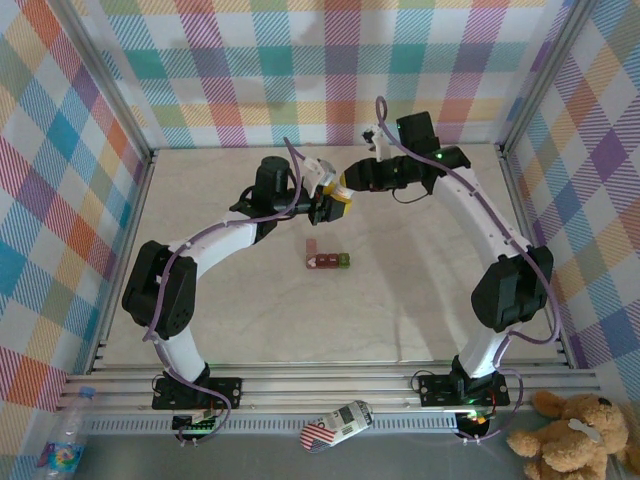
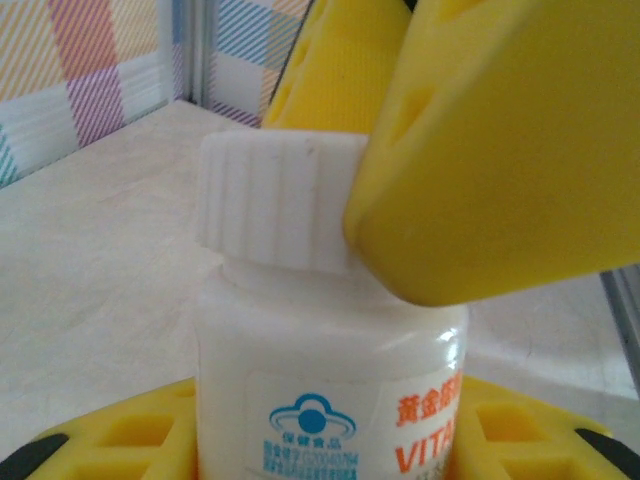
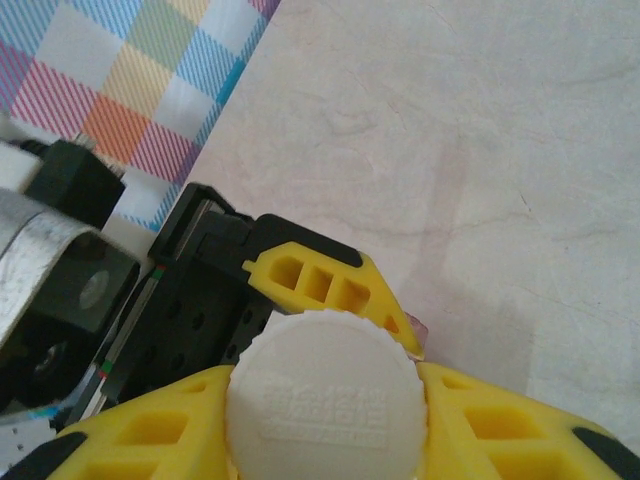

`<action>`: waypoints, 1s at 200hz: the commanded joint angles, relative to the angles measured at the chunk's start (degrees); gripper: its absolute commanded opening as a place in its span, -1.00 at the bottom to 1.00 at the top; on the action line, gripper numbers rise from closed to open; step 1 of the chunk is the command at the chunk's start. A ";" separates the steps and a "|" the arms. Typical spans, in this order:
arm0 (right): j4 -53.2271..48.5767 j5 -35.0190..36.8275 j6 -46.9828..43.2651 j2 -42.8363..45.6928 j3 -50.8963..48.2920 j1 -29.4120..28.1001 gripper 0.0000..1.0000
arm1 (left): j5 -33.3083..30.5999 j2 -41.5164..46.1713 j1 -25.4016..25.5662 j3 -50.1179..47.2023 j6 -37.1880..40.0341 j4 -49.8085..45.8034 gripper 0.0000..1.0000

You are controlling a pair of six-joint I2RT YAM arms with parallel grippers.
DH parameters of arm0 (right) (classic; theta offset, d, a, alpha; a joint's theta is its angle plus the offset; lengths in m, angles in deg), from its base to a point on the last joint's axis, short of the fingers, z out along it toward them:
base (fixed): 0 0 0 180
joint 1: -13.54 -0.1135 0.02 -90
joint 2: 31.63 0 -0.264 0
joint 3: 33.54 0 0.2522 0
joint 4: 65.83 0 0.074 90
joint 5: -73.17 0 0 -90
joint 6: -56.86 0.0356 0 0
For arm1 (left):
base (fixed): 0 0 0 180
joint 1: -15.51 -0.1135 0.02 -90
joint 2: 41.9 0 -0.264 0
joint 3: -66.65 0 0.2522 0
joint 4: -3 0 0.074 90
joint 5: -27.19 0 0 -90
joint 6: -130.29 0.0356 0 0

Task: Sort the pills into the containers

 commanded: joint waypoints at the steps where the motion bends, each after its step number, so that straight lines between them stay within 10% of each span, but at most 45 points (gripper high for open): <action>1: 4.96 5.30 10.49 0.33 -4.15 -1.03 -0.25 | -3.88 1.69 -0.15 0.08 -0.34 7.76 -1.00; 82: 14.60 18.33 27.94 -3.84 -2.38 -4.10 -0.21 | -21.15 -2.95 0.91 0.69 -0.09 15.54 -1.00; 145: 11.96 15.83 25.65 -4.19 4.21 0.05 0.46 | -20.62 -8.84 -0.29 5.94 -0.49 16.32 -1.00; 200: 12.91 10.78 19.33 3.16 -1.31 5.23 0.60 | -13.75 -9.46 -2.14 7.00 -0.91 15.40 -1.00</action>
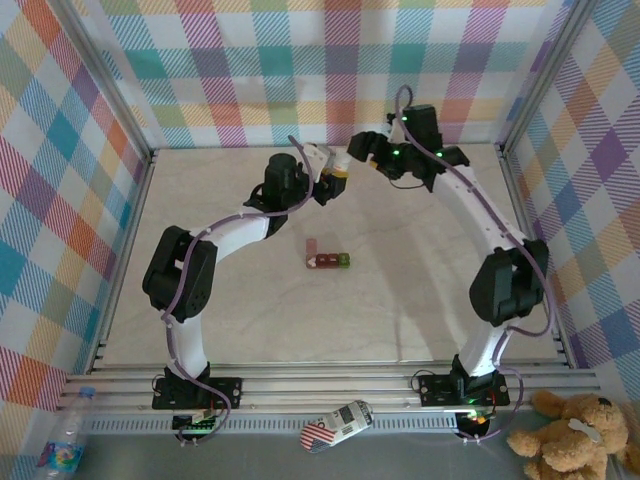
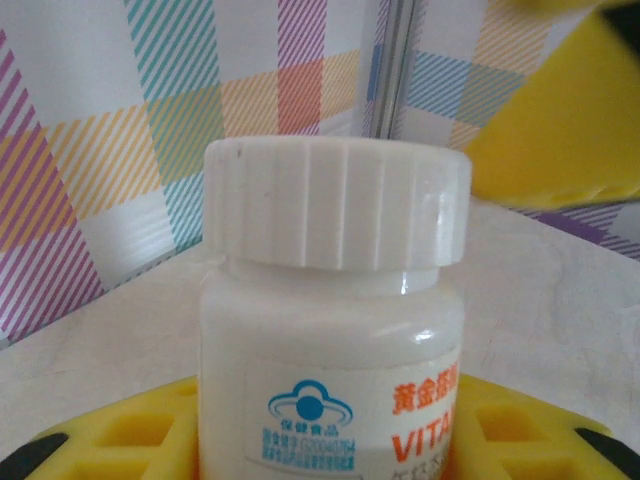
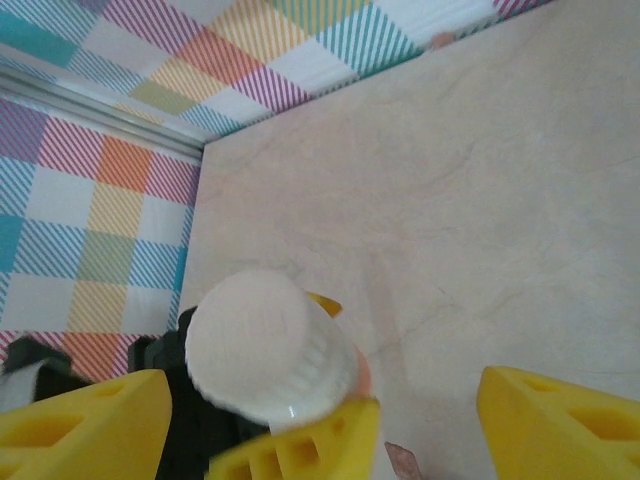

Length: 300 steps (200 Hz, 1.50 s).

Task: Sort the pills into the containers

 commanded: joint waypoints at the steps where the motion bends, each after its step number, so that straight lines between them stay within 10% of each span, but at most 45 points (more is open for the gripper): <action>1: 0.49 -3.50 -4.74 4.01 -1.21 2.37 0.60 | 5.63 -0.48 -1.48 2.36 -0.98 2.62 -1.00; 91: -11.65 -16.70 -23.17 -7.49 15.85 3.05 0.53 | 24.75 -3.49 -3.65 9.42 -3.54 -5.49 -1.00; 202: -13.23 -16.70 -23.89 -10.19 16.62 0.57 0.36 | 26.32 -4.13 -3.64 10.13 -4.73 -5.71 -1.00; 300: -10.07 -14.97 -18.37 -9.44 12.72 -0.33 -0.23 | 23.06 -2.99 -3.24 8.96 -5.59 -4.05 -1.00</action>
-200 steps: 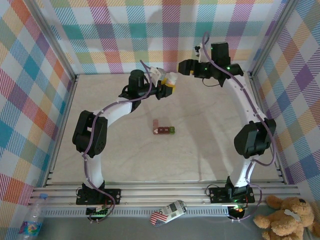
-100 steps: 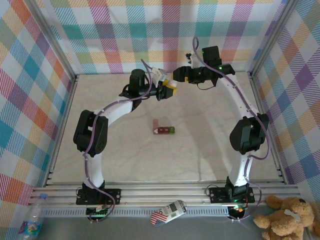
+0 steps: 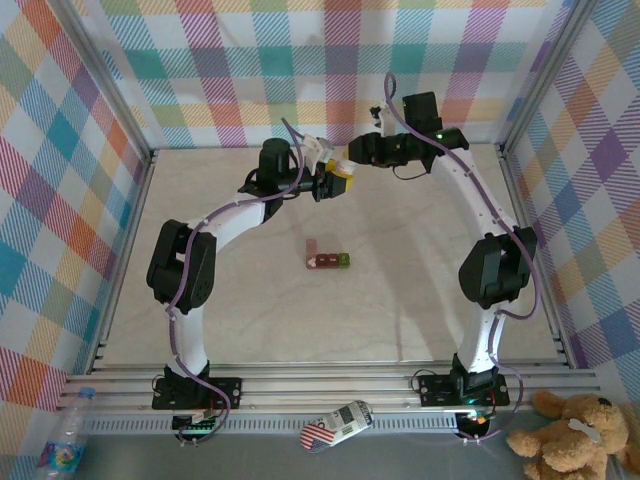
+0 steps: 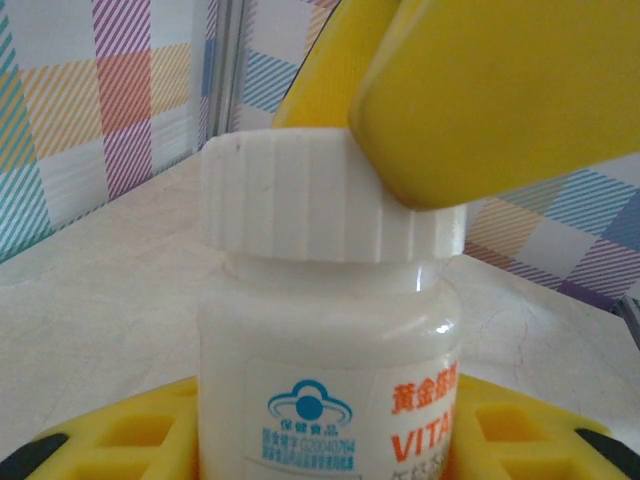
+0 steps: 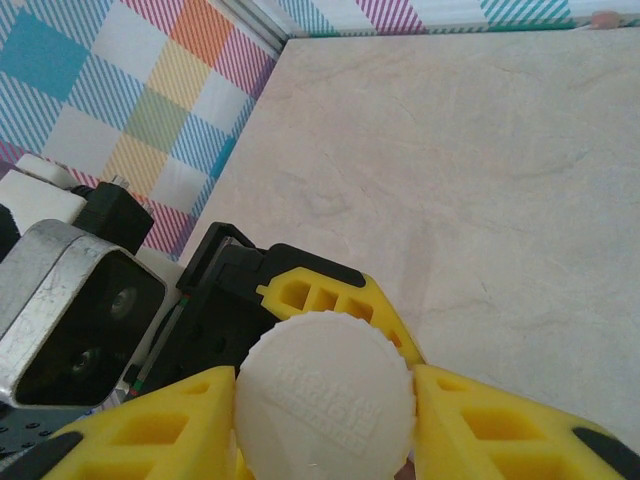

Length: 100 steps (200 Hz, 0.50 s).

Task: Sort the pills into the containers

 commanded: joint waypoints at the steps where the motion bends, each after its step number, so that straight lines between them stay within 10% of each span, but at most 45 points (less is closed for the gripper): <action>1: 2.30 1.22 3.79 0.42 -2.26 -0.99 -0.24 | -1.83 0.77 0.14 0.29 -0.82 2.85 -1.00; 100: 11.89 22.73 26.51 2.43 -11.46 -9.81 -0.25 | -29.57 4.48 7.13 -6.05 6.75 7.29 -1.00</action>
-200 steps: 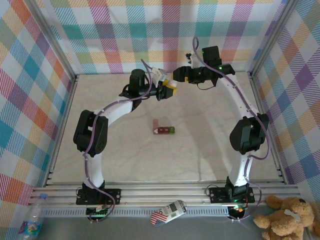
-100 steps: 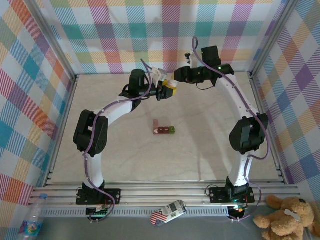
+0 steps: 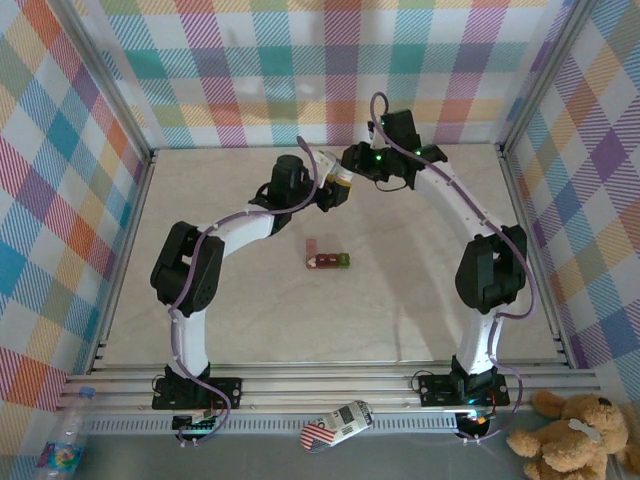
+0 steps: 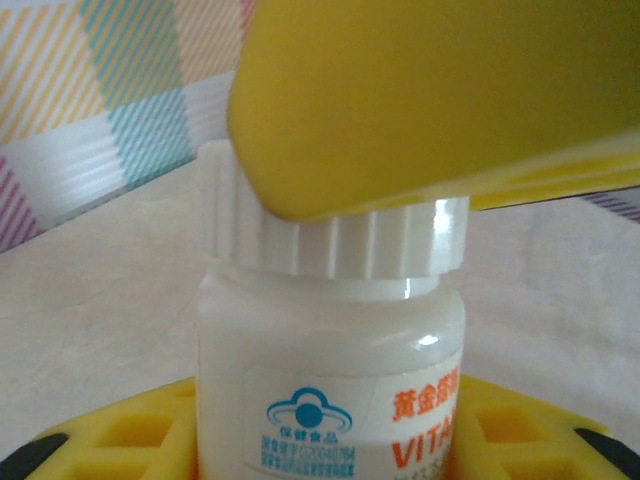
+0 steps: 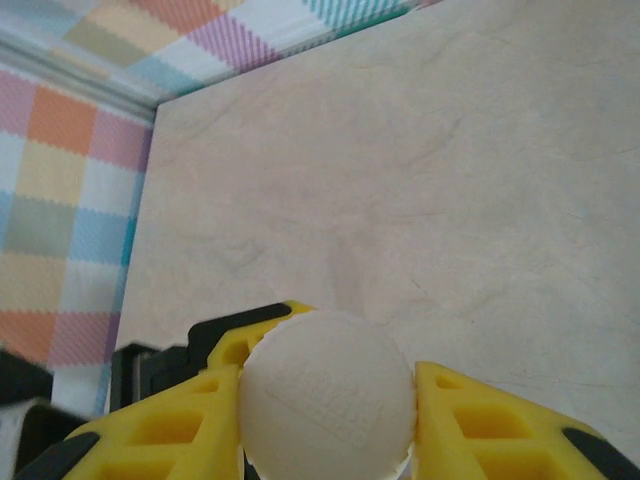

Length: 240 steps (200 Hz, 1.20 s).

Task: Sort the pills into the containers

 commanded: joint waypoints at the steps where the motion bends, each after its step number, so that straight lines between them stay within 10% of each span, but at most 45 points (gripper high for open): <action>1: 1.92 2.00 7.19 1.13 -1.48 -4.17 -0.25 | -6.59 4.12 2.40 -0.11 1.60 7.10 -1.00; 144: 2.70 -1.00 5.58 13.38 -7.11 2.68 0.55 | -6.85 4.59 -2.28 -2.69 -5.61 12.60 -1.00; 240: -13.40 -21.08 -21.28 2.10 13.35 6.54 0.67 | 18.90 4.35 -5.86 -0.71 -7.76 10.11 -1.00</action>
